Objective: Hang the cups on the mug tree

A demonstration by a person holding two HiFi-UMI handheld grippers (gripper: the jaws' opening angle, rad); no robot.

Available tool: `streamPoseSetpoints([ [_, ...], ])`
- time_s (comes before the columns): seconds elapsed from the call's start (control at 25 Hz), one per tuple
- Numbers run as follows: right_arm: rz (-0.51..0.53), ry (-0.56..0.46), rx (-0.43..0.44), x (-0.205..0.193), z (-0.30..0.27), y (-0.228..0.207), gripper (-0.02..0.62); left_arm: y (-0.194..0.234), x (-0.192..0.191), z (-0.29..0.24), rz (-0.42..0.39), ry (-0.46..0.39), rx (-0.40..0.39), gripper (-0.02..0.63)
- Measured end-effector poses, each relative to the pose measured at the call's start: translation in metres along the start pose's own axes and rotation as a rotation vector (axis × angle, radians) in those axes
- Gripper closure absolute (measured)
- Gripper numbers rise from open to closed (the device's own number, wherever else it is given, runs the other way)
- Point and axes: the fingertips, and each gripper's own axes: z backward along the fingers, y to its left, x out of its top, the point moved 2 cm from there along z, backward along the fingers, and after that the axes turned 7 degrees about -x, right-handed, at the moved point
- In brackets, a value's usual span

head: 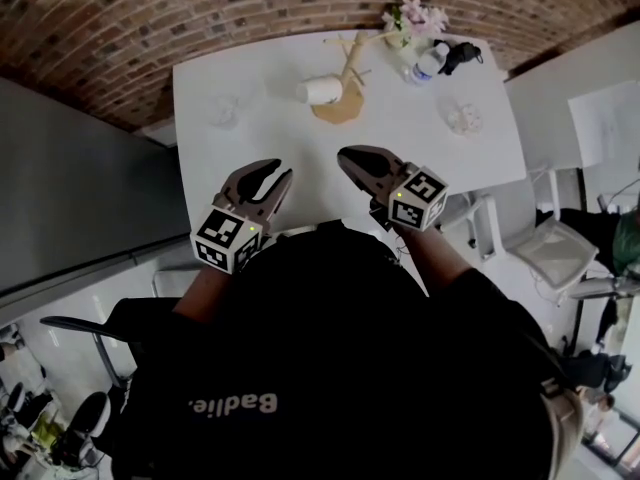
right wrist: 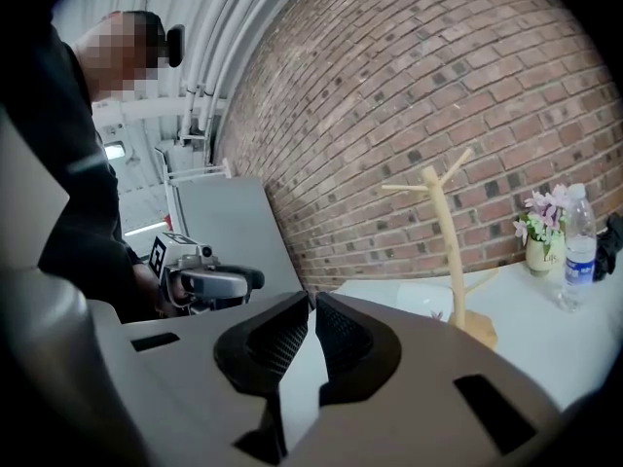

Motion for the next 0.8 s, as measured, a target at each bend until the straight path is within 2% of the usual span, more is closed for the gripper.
streamPoseSetpoints([
  [0.24,0.06,-0.03,0.032,0.022,0.002,0.04,0.555,-0.014,0.024,0.027,0.003,-0.078,0.01,0.546],
  [0.52,0.161,-0.031,0.048,0.032,0.004,0.067,0.563,-0.027,0.03,0.033,-0.014,-0.117,-0.009,0.596],
  [0.8,0.186,-0.008,0.049,0.028,0.006,0.076,0.565,-0.033,0.029,0.033,-0.02,-0.126,-0.021,0.603],
])
